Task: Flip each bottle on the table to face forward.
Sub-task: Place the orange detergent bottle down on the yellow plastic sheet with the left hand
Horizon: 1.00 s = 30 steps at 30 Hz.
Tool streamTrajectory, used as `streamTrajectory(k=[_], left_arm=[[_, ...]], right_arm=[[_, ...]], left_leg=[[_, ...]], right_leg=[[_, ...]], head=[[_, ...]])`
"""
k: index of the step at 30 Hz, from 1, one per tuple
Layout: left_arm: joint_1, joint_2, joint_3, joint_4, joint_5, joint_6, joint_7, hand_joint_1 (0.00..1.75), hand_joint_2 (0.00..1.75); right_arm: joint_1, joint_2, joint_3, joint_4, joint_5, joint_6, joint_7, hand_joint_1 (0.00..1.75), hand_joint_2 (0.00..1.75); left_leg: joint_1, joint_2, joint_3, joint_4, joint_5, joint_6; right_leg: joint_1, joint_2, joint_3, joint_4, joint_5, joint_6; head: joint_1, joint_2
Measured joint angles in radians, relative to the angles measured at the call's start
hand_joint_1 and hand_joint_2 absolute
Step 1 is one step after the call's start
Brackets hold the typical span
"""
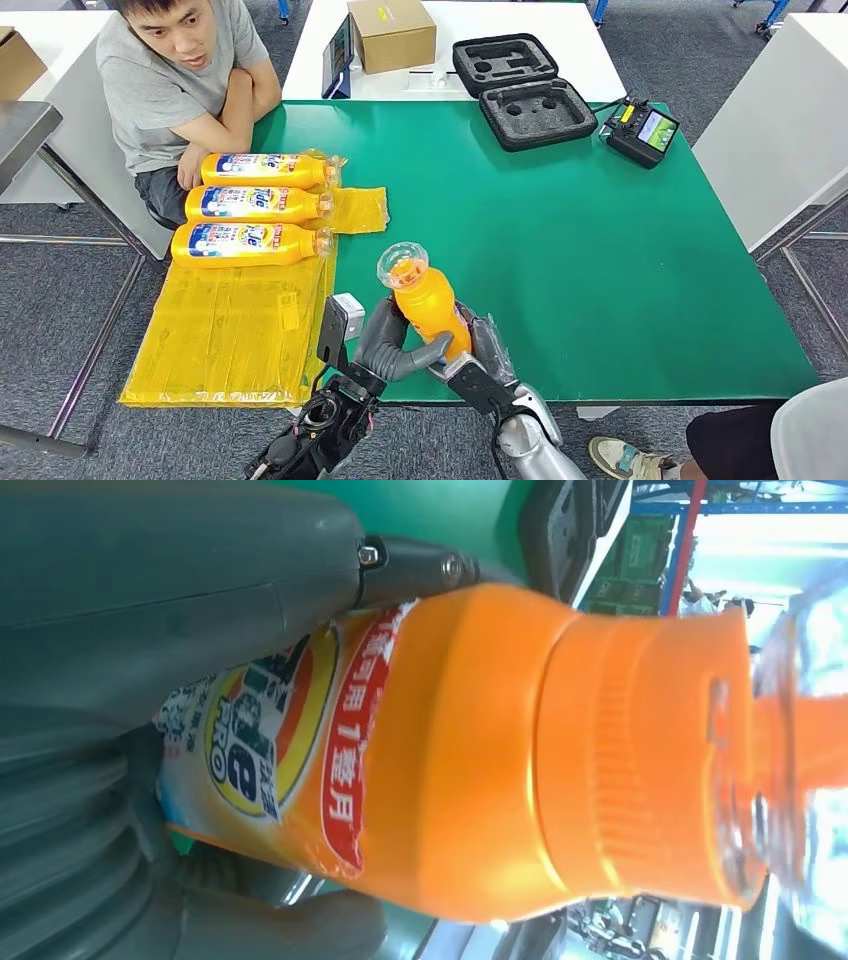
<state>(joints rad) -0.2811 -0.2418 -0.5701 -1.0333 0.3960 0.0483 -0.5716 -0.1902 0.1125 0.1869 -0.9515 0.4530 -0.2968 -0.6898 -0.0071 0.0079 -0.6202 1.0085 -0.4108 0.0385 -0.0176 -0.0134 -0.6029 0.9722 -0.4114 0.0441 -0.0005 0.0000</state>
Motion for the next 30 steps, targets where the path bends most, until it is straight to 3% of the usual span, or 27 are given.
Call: streamTrajectory(k=[4,12,16,18,21,22,23,30], left_arm=[[-0.003,-0.001,-0.002,0.011,-0.004,0.011,-0.006,1.75,1.75],[-0.002,-0.002,-0.008,0.014,-0.030,0.062,-0.009,1.74,1.75],[-0.002,-0.003,-0.013,0.014,-0.057,0.124,-0.021,1.75,1.75],[-0.002,-0.003,-0.014,0.015,-0.062,0.140,-0.026,1.75,1.75],[-0.002,-0.003,-0.015,0.015,-0.060,0.154,-0.032,1.75,1.75],[-0.002,-0.003,-0.014,0.015,-0.058,0.161,-0.036,1.75,1.75],[-0.002,-0.003,-0.012,0.015,-0.058,0.171,-0.042,1.75,1.75],[-0.002,0.000,0.008,0.015,-0.071,0.211,-0.062,1.75,1.75]], right_arm=[[-0.007,0.000,0.002,0.016,-0.006,0.000,-0.005,1.65,1.75],[-0.008,0.000,0.013,0.023,-0.024,0.010,-0.004,1.74,1.75],[-0.006,0.000,0.022,0.012,-0.032,0.016,0.006,1.68,1.75],[-0.004,0.000,0.027,0.005,-0.037,0.017,0.010,1.43,1.75],[-0.002,0.000,0.030,0.000,-0.042,0.018,0.013,0.41,1.75],[-0.001,0.000,0.031,-0.001,-0.043,0.018,0.014,0.15,1.75],[0.001,0.000,0.031,-0.003,-0.044,0.017,0.016,0.02,1.75],[0.015,0.001,0.039,-0.016,-0.048,0.016,0.020,0.00,1.75]], left_leg=[[0.000,0.000,0.000,0.000,0.000,0.000],[0.000,0.000,0.000,0.000,0.000,0.000],[0.000,0.000,0.000,0.000,0.000,0.000],[0.000,0.000,0.000,0.000,0.000,0.000],[0.000,0.000,0.000,0.000,0.000,0.000],[0.000,0.000,0.000,0.000,0.000,0.000],[0.000,0.000,0.000,0.000,0.000,0.000],[0.000,0.000,0.000,0.000,0.000,0.000]], right_leg=[[0.000,0.000,0.000,0.000,0.000,0.000],[0.000,0.000,0.000,0.000,0.000,0.000],[0.000,0.000,0.000,0.000,0.000,0.000],[0.000,0.000,0.000,0.000,0.000,0.000],[0.000,0.000,0.000,0.000,0.000,0.000],[0.000,0.000,0.000,0.000,0.000,0.000],[0.000,0.000,0.000,0.000,0.000,0.000],[0.000,0.000,0.000,0.000,0.000,0.000]], head=[[0.000,0.000],[0.000,0.000],[0.000,0.000],[0.000,0.000],[0.000,0.000],[0.000,0.000],[0.000,0.000],[0.000,0.000]])
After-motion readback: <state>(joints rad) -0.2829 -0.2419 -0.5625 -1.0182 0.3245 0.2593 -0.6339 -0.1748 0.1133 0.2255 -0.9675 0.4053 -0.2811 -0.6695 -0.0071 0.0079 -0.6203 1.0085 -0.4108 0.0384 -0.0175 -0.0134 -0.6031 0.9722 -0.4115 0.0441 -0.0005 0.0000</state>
